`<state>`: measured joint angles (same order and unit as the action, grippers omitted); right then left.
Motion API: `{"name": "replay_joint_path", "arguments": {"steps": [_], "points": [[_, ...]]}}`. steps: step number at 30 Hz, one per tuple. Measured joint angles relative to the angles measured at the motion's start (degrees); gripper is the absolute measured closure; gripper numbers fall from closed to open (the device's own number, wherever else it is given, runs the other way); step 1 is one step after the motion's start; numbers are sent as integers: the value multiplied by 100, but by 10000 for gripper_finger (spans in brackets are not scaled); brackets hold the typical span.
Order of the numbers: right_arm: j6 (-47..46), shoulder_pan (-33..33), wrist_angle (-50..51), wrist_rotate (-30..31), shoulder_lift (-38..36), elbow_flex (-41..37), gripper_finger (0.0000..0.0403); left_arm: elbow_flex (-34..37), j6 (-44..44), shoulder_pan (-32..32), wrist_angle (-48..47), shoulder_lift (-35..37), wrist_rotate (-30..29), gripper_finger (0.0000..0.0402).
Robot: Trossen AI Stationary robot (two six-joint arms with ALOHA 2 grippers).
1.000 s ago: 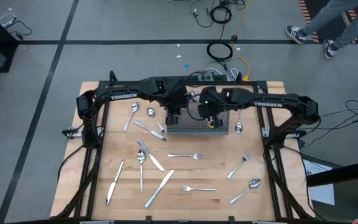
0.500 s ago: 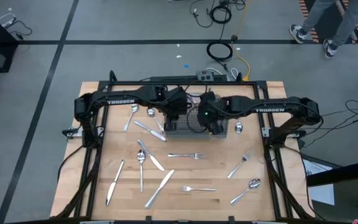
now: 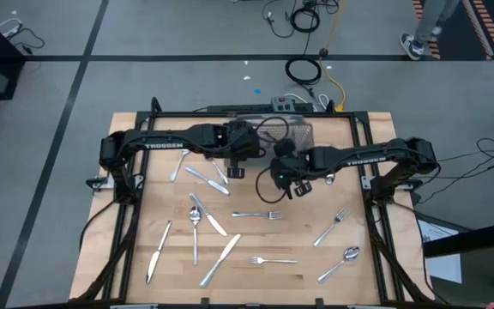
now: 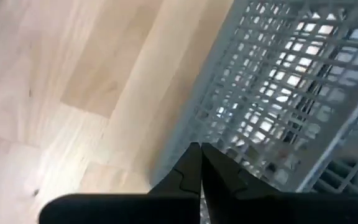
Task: Sort silverware
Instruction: Adjust the position of the silverware organizer
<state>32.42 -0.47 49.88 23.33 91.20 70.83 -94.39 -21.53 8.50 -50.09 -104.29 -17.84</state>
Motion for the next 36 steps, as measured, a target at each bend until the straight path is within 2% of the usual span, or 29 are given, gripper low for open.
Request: {"name": "replay_joint_path", "arguments": {"steps": [12, 16, 22, 26, 32, 36], "points": [[-632, 62, -106, -346, 109, -252, 402, 13, 173, -7, 66, -16, 83, 391], [-741, 67, -128, -688, 102, -243, 402, 13, 301, 23, 7, -17, 161, 358], [-795, 57, -156, -741, 100, -243, 403, 13, 318, 146, -281, -17, 983, 309], [-800, 49, -175, -953, 96, -242, 401, 13, 316, 133, -279, -20, 1006, 291], [-1127, 48, -246, -1923, 24, -186, 356, -125, 354, 137, -305, 151, 943, 278], [-1271, 52, -234, -2067, -163, -37, 308, -442, 474, 161, -349, 318, 1015, 276]]}}
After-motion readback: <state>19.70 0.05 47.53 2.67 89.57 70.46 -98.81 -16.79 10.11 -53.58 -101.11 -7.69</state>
